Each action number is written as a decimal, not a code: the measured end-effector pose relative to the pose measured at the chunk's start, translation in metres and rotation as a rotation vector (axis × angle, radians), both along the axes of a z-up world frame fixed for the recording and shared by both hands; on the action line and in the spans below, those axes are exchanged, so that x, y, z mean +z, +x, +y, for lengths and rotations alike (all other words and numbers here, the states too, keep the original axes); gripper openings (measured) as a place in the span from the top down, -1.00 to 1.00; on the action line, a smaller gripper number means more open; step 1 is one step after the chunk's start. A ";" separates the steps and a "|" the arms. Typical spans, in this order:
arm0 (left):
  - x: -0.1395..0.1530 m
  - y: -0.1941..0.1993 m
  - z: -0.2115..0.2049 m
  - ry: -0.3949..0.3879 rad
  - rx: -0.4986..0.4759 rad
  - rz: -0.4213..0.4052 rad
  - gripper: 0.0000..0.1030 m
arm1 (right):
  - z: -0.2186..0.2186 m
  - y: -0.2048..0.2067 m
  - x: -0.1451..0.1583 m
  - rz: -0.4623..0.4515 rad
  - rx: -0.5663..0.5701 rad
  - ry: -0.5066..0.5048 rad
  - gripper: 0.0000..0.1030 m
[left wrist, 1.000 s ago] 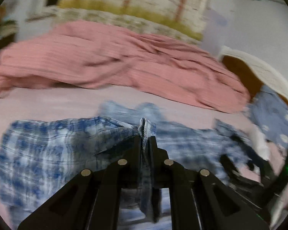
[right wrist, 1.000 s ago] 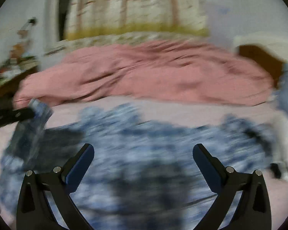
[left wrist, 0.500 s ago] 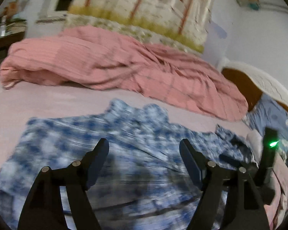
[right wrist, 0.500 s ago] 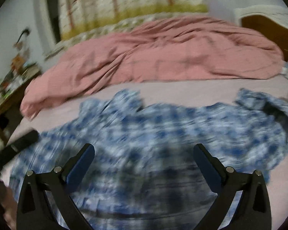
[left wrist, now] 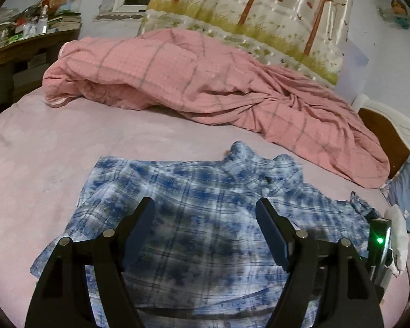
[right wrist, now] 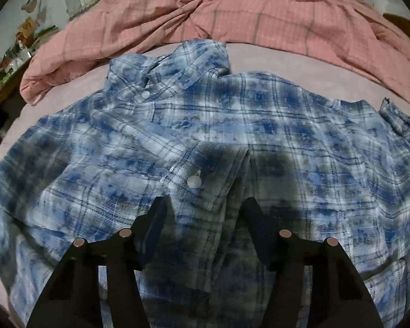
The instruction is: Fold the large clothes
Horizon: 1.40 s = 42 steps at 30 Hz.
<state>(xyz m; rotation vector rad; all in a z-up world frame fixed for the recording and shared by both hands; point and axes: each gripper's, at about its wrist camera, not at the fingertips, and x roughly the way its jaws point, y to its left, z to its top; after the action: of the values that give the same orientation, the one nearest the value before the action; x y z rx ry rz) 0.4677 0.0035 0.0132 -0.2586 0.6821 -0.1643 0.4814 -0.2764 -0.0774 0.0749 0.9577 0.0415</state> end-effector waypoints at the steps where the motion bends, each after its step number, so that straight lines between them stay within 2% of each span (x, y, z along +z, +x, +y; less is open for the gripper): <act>1: -0.002 0.000 0.001 -0.002 0.005 0.004 -0.45 | 0.000 -0.001 0.001 -0.006 0.005 -0.003 0.36; 3: -0.004 0.002 0.001 0.006 0.000 0.019 -0.45 | -0.003 -0.001 0.005 -0.017 0.004 -0.007 0.81; 4: -0.005 0.003 0.003 0.012 0.002 0.022 -0.45 | -0.007 -0.002 0.009 -0.030 0.002 0.002 0.91; 9: 0.001 0.002 0.018 0.036 0.050 0.017 -0.45 | -0.037 -0.012 0.039 -0.128 -0.067 0.050 0.92; 14: 0.007 0.002 0.038 0.081 0.085 0.014 -0.45 | -0.061 -0.021 0.058 -0.204 -0.157 -0.026 0.92; 16: 0.004 0.007 0.048 0.099 0.127 0.031 -0.45 | -0.072 -0.022 0.064 -0.222 -0.192 -0.060 0.92; 20: -0.023 0.024 0.069 0.086 0.171 0.129 -0.45 | -0.094 -0.024 0.073 -0.247 -0.256 -0.102 0.92; 22: -0.037 0.031 0.075 0.114 0.194 0.171 -0.44 | -0.102 -0.026 0.075 -0.250 -0.260 -0.096 0.92; 24: -0.050 0.039 0.076 0.127 0.175 0.212 -0.44 | -0.104 -0.025 0.074 -0.248 -0.260 -0.083 0.92; 26: -0.063 0.045 0.077 0.117 0.147 0.255 -0.44 | -0.102 -0.021 0.069 -0.230 -0.251 -0.105 0.92; 30: -0.079 0.051 0.080 0.115 0.159 0.285 -0.44 | -0.101 -0.014 0.053 -0.177 -0.253 -0.116 0.92; 31: -0.083 0.053 0.080 0.105 0.144 0.290 -0.37 | -0.102 -0.012 0.049 -0.161 -0.254 -0.120 0.92; 32: -0.086 0.054 0.079 0.096 0.130 0.295 -0.20 | -0.102 -0.011 0.046 -0.151 -0.257 -0.125 0.92; 33: -0.089 0.054 0.079 0.100 0.127 0.295 0.34 | -0.103 -0.010 0.041 -0.142 -0.260 -0.134 0.92; 34: -0.089 0.054 0.078 0.116 0.131 0.281 0.75 | -0.104 -0.008 0.038 -0.134 -0.260 -0.137 0.92; 36: -0.083 0.050 0.078 0.132 0.153 0.234 0.94 | -0.107 -0.006 0.031 -0.114 -0.257 -0.127 0.91; 38: -0.076 0.047 0.081 0.113 0.176 0.197 0.95 | -0.109 -0.004 0.027 -0.099 -0.254 -0.104 0.80; 40: -0.073 0.045 0.088 0.095 0.209 0.189 0.95 | -0.111 -0.005 0.026 -0.106 -0.259 -0.087 0.27; 41: -0.076 0.045 0.092 0.089 0.238 0.200 0.95 | -0.111 -0.006 0.027 -0.112 -0.256 -0.080 0.09; 42: -0.080 0.047 0.097 0.082 0.261 0.213 0.95 | -0.111 -0.007 0.027 -0.124 -0.253 -0.072 -0.18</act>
<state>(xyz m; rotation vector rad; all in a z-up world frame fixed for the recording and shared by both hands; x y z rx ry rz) 0.5148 0.1006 -0.0669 -0.2867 0.8574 0.1425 0.4744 -0.3879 -0.0500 0.1254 0.8196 -0.2193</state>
